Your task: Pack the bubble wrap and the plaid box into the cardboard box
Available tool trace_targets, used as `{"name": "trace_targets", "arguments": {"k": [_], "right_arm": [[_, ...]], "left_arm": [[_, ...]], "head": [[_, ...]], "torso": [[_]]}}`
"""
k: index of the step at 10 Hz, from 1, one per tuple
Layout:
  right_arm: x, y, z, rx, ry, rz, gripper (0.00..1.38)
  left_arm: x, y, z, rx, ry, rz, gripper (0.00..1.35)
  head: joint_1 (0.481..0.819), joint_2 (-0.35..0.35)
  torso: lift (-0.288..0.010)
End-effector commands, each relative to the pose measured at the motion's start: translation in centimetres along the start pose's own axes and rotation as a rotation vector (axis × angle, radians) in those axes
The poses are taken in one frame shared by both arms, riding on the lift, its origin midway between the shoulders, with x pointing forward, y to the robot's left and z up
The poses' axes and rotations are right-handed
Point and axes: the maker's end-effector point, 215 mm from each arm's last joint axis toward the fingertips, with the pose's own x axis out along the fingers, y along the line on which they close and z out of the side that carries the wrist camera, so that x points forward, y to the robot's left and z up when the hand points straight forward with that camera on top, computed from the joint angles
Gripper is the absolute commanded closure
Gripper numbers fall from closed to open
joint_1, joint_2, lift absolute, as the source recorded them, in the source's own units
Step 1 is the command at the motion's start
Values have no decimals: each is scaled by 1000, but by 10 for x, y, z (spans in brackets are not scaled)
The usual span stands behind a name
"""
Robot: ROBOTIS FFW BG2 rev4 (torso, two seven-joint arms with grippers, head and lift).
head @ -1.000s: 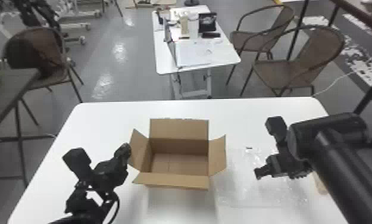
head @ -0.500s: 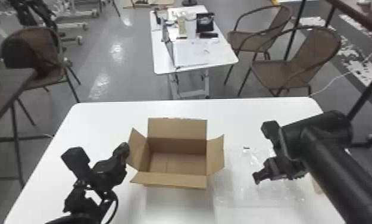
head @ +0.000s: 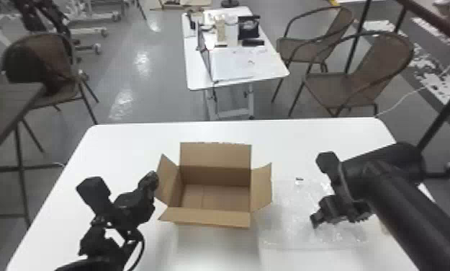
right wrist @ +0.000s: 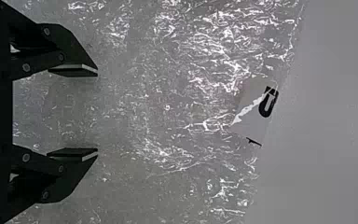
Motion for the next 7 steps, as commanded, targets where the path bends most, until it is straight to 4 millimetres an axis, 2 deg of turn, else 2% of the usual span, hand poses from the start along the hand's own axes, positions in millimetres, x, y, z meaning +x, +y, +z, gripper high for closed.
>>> {"name": "trace_targets", "arguments": {"k": [1,3,5,7], "right_arm": [[3,3,2,5,-17,28,825],[3,14,12,43,-77,95,1047],[-9,15,25,68,-124,116,1050],[-22,-1,21,113,-136,99,1050]], "left_arm": [[0,-2,-1,-5,-2,0,1202],[-1,-1,-1,-5,-5,2,1202],[-3,0,-2,-7,-6,5,1202],[-4,2,-2,-8,-8,7,1202]], "head": [[695,99],[695,106],[695,119],[695,120]], "torso": [[0],[0],[0],[0]]}}
